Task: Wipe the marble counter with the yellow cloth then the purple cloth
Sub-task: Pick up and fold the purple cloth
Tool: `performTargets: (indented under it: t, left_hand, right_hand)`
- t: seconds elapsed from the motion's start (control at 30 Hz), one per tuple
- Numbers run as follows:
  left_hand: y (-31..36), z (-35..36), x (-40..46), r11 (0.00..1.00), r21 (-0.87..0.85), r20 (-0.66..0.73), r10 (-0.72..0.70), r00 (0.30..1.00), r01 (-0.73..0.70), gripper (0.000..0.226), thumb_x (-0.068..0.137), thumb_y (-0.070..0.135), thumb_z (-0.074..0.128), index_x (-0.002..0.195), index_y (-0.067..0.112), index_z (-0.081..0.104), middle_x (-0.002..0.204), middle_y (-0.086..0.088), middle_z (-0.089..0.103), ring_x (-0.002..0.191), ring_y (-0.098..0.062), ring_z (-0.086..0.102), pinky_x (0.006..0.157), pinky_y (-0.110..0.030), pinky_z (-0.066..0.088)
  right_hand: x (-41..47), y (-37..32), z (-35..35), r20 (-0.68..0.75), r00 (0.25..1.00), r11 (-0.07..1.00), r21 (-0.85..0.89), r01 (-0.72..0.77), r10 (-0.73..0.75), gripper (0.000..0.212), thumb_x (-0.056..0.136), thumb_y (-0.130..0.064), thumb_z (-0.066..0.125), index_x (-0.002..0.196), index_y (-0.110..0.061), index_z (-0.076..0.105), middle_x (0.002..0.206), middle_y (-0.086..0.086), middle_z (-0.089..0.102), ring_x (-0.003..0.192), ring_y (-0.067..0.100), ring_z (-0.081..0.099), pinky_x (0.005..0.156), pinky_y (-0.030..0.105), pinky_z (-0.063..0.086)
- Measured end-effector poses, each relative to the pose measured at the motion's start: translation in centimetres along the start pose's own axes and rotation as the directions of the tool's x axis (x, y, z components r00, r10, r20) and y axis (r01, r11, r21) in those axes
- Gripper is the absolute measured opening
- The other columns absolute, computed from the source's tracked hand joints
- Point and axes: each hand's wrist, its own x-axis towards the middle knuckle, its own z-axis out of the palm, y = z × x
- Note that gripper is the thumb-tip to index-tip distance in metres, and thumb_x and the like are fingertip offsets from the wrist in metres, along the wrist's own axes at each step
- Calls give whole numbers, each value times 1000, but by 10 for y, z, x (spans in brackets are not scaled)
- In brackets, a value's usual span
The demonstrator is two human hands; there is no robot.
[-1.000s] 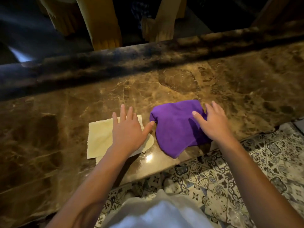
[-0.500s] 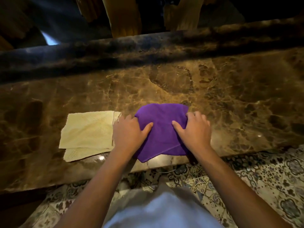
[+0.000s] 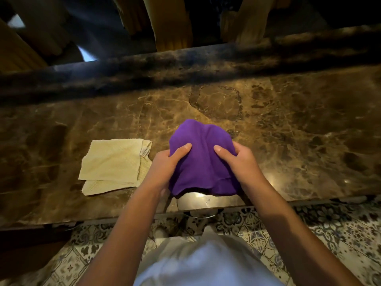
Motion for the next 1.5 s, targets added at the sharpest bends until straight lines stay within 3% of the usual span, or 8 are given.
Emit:
performTargets:
  t: [0.2, 0.4, 0.53, 0.73, 0.87, 1.0, 1.2, 1.5]
  left_hand:
    - [10, -3, -25, 978, -186, 95, 115, 989, -95, 20, 86, 31, 75, 99, 17, 81, 111, -6, 81, 104, -19, 76, 86, -34, 58]
    - [0, -34, -41, 947, -250, 148, 244, 958, -203, 21, 80, 28, 82, 100, 21, 82, 109, -4, 80, 103, -16, 75, 86, -31, 58]
    - [-8, -74, -53, 963, -234, 231, 186, 955, -131, 67, 47, 56, 96, 100, 18, 81, 106, -2, 81, 97, -12, 77, 78, -26, 60]
    - [-9, -142, -69, 995, 86, 91, 49, 995, -57, 48, 76, 69, 70, 101, 30, 81, 109, 3, 81, 106, -17, 75, 98, -44, 57]
    - [-7, -209, -83, 987, 149, -15, 61, 998, -58, 63, 75, 72, 58, 100, 18, 78, 92, 6, 82, 90, -11, 77, 69, -22, 55]
    - [-7, -274, -90, 967, 254, -106, 49, 993, -21, 76, 69, 81, 49, 74, 7, 68, 73, -8, 68, 70, -19, 65, 67, -31, 45]
    - [-12, -338, -93, 999, 41, 60, 21, 998, -24, 74, 69, 82, 57, 100, 20, 84, 109, -2, 82, 109, -17, 75, 105, -39, 50]
    - [-8, -366, -81, 958, -217, -39, 182, 982, -186, 30, 89, 37, 72, 89, 7, 79, 95, -11, 81, 86, -16, 77, 72, -27, 60]
  right_hand:
    - [-19, -11, 7, 311, 943, 739, 606, -293, 119, 49, 77, -16, 82, 122, -4, 68, 118, 19, 74, 109, 30, 71, 90, 42, 60]
    - [-36, -13, 37, 293, 945, 908, 340, -244, 144, 59, 64, -41, 85, 116, -15, 72, 119, 8, 76, 118, 24, 69, 95, 34, 57]
    - [-53, -27, 66, 288, 957, 972, 215, -99, 34, 13, 90, -21, 65, 102, -19, 70, 93, -12, 80, 91, 2, 73, 78, 20, 56]
    - [-73, -31, 129, 286, 957, 953, 273, -130, 48, 33, 65, -37, 75, 91, -17, 78, 90, -5, 81, 85, 7, 76, 71, 21, 58]
    - [-89, -26, 185, 187, 981, 980, 175, -95, 62, 12, 85, -26, 69, 92, -19, 75, 87, -5, 81, 82, 9, 75, 70, 23, 58]
    - [-114, -22, 246, 128, 990, 999, 26, 48, -51, 7, 89, -22, 71, 86, -26, 76, 86, -14, 79, 83, 0, 73, 74, 20, 54]
    - [-143, -25, 309, 88, 986, 982, 138, 127, -140, 25, 92, -14, 66, 85, -33, 80, 89, -12, 80, 87, 4, 74, 74, 19, 56]
    - [-117, -31, 342, 277, 953, 946, 259, -195, 120, 38, 78, -26, 67, 114, -15, 70, 101, 3, 80, 93, 19, 77, 71, 29, 61]
